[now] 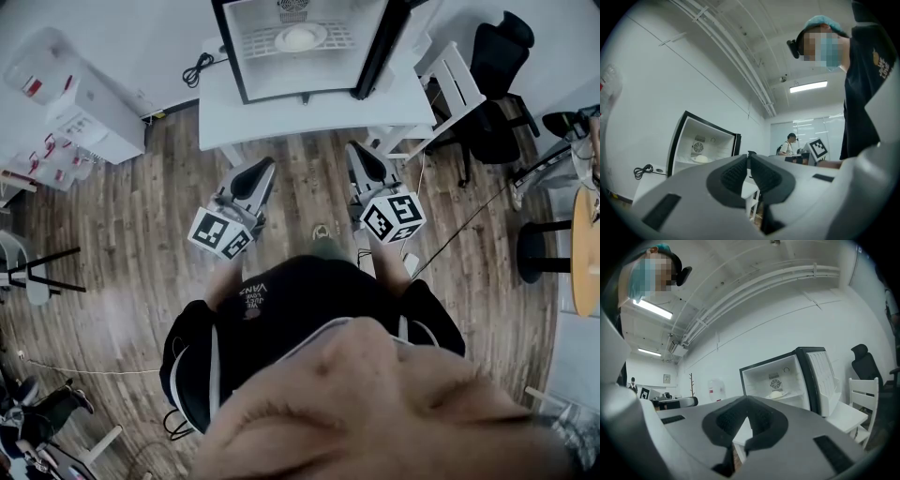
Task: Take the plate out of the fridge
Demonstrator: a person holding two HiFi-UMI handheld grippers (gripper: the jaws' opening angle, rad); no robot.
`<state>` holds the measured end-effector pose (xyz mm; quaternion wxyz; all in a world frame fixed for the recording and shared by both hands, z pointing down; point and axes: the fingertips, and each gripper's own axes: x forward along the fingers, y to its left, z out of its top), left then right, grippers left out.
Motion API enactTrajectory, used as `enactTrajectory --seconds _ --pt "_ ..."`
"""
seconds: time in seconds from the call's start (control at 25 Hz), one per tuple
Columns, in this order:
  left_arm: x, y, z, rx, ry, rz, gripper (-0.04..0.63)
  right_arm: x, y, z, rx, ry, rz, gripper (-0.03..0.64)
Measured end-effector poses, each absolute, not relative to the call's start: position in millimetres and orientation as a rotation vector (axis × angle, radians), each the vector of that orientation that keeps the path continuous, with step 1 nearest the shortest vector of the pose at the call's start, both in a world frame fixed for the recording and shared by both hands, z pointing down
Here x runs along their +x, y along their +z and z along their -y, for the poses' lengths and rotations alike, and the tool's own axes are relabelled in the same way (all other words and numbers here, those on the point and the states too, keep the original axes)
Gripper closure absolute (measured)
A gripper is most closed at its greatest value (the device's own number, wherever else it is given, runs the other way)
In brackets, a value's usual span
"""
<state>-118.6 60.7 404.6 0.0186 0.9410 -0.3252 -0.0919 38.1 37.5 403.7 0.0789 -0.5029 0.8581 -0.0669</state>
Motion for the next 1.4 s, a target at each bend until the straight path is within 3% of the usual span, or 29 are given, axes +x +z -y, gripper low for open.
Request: enactTrajectory --seconds 1.4 --pt "-58.5 425.5 93.3 2.788 -0.265 1.121 0.565 82.4 420.8 126.9 -1.343 -0.305 -2.693 0.604"
